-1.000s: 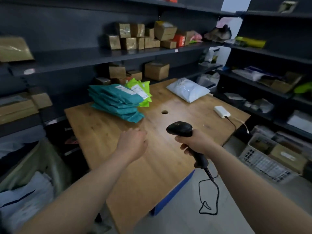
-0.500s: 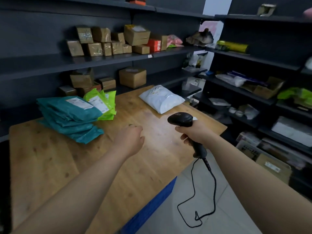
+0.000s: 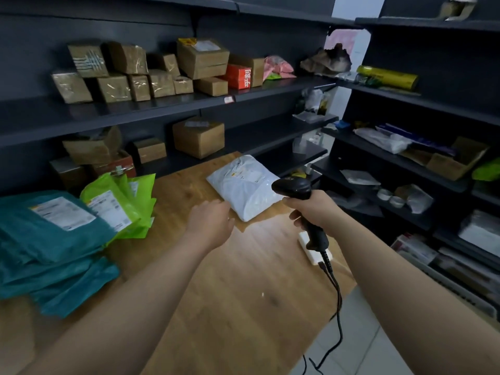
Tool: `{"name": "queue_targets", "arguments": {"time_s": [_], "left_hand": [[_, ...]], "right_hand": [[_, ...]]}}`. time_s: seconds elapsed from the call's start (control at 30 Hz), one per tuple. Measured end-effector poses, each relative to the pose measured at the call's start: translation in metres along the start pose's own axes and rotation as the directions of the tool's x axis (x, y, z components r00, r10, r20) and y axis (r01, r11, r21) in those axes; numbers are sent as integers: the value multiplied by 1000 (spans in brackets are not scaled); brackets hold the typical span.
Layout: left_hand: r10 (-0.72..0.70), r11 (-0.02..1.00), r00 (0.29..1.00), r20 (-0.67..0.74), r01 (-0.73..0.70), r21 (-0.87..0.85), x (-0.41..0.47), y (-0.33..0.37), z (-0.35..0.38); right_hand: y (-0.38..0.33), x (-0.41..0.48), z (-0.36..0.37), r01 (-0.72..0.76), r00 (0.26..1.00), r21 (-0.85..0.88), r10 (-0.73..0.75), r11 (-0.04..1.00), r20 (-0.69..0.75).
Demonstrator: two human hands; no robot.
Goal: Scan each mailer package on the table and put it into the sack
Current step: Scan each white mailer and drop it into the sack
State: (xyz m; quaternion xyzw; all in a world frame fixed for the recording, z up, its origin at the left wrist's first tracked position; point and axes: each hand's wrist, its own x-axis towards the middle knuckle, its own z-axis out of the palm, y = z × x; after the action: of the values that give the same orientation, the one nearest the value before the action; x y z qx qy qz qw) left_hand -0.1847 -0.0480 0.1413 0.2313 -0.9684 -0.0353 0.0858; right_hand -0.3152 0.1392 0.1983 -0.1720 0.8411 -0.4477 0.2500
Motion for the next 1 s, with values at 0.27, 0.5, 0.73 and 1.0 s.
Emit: {"name": "queue_targets", "arguments": {"time_s": [0.27,0.5,0.73,1.0], "left_hand": [[-116,993,992,45,116,-9,122,0,48],[-369,918,915,161,386,-89,197,2,104],[-560,689,743,366,663,-293,240,-8,167],[-666,119,537,518,762,-637,274,-13,195]], "right_hand": [[-9,149,-16,43,999,37,-44,998,27],[6,282,-14,-32,990,60,24,998,138],[39,356,5,-133,961,105,102,986,257],[51,389,20,-171,916,132,108,976,387]]}}
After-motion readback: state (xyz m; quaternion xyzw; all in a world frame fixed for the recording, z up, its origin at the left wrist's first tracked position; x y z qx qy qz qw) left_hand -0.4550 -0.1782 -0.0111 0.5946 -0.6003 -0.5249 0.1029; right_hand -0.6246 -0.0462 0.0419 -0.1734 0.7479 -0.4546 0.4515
